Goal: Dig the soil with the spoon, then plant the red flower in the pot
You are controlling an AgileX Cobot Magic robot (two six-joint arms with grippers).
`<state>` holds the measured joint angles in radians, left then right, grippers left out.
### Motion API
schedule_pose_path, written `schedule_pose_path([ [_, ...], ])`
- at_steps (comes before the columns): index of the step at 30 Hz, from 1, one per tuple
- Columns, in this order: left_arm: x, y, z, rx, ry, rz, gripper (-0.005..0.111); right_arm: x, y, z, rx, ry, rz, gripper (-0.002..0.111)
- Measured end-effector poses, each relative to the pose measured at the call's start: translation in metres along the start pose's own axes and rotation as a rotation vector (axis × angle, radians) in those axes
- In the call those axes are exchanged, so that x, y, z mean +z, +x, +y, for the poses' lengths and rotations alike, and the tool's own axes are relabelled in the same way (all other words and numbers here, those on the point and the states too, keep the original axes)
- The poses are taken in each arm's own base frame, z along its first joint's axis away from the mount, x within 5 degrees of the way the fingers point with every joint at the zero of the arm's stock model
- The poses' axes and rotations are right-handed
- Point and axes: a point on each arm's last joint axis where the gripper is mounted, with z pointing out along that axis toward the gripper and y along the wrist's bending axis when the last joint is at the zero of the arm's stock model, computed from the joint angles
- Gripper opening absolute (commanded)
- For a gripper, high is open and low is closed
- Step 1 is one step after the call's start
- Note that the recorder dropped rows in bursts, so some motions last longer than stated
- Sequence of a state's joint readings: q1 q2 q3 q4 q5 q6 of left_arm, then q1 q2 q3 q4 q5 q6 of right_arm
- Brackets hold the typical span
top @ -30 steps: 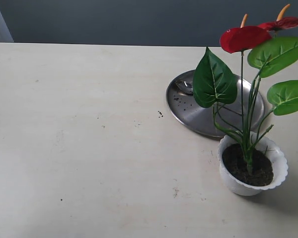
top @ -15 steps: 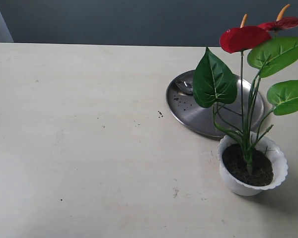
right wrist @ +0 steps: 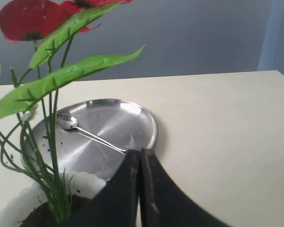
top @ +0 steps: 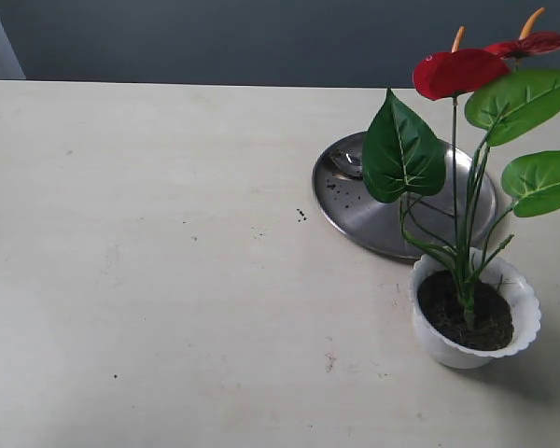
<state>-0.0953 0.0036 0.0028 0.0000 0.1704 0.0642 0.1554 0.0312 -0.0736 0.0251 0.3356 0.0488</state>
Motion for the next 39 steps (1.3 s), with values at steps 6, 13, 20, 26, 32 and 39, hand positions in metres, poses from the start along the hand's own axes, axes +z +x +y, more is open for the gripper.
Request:
schedule_pose_path([
  [6,0.0,0.0,0.0,0.0,0.0,0.0,0.0,0.0,0.003,0.0,-0.006,0.003,0.029,0.0],
  [13,0.0,0.0,0.0,0.0,0.0,0.0,0.0,0.004,0.021,-0.002,-0.019,0.006,0.073,0.0],
  [20,0.0,0.0,0.0,0.0,0.0,0.0,0.0,0.004,0.025,-0.002,-0.031,0.006,0.088,0.0],
  [26,0.0,0.0,0.0,0.0,0.0,0.0,0.0,0.005,0.025,-0.002,-0.037,0.006,0.084,0.0],
  [32,0.0,0.0,0.0,0.0,0.0,0.0,0.0,0.005,0.025,-0.002,-0.037,0.006,0.084,0.0],
  [39,0.0,0.0,0.0,0.0,0.0,0.0,0.0,0.005,0.025,-0.002,-0.039,0.006,0.084,0.0],
])
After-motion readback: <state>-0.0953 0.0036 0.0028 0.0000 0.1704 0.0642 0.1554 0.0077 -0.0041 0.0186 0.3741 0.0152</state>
